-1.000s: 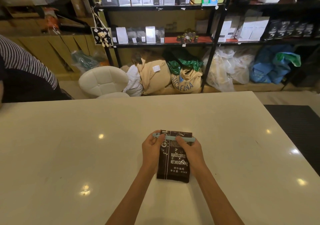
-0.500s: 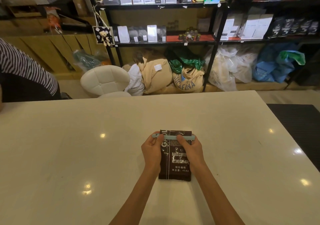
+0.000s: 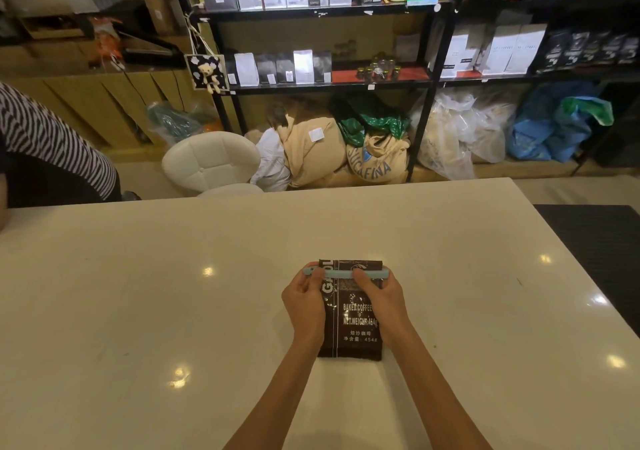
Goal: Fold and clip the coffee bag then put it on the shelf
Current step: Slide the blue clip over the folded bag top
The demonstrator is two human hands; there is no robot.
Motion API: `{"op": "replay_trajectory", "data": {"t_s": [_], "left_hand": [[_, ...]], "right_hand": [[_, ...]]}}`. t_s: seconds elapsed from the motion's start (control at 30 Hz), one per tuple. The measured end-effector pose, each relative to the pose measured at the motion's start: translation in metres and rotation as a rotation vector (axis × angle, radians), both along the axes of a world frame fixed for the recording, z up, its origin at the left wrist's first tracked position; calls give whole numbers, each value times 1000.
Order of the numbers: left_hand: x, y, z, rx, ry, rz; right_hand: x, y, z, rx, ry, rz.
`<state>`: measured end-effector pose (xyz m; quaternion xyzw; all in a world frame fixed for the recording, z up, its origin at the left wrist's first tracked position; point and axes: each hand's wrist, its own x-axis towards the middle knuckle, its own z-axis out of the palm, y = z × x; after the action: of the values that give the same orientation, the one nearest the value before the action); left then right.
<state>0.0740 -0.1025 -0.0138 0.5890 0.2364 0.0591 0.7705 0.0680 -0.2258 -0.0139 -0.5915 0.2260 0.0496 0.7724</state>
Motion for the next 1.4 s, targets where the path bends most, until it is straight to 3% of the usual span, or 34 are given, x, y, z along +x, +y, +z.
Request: {"op": "replay_trajectory", "data": {"t_s": [0.47, 0.67, 0.77, 0.9, 1.13, 1.3, 1.4], "left_hand": [[-2, 4, -4, 161, -136, -35], [10, 33, -10, -172, -102, -455], [9, 36, -9, -209, -101, -537], [4, 28, -9, -36, -101, -350], [3, 13, -13, 76, -36, -134], [1, 4, -6, 178, -83, -95], [-1, 6, -10, 236, -75, -228]], "right_hand": [[-1, 1, -4, -10, -3, 1], [-2, -5, -7, 56, 22, 45], [-1, -4, -6, 56, 22, 57], [-1, 0, -5, 25, 12, 37], [-3, 5, -5, -18, 2, 16], [-5, 7, -3, -50, -24, -12], [-7, 10, -2, -76, -38, -43]]}}
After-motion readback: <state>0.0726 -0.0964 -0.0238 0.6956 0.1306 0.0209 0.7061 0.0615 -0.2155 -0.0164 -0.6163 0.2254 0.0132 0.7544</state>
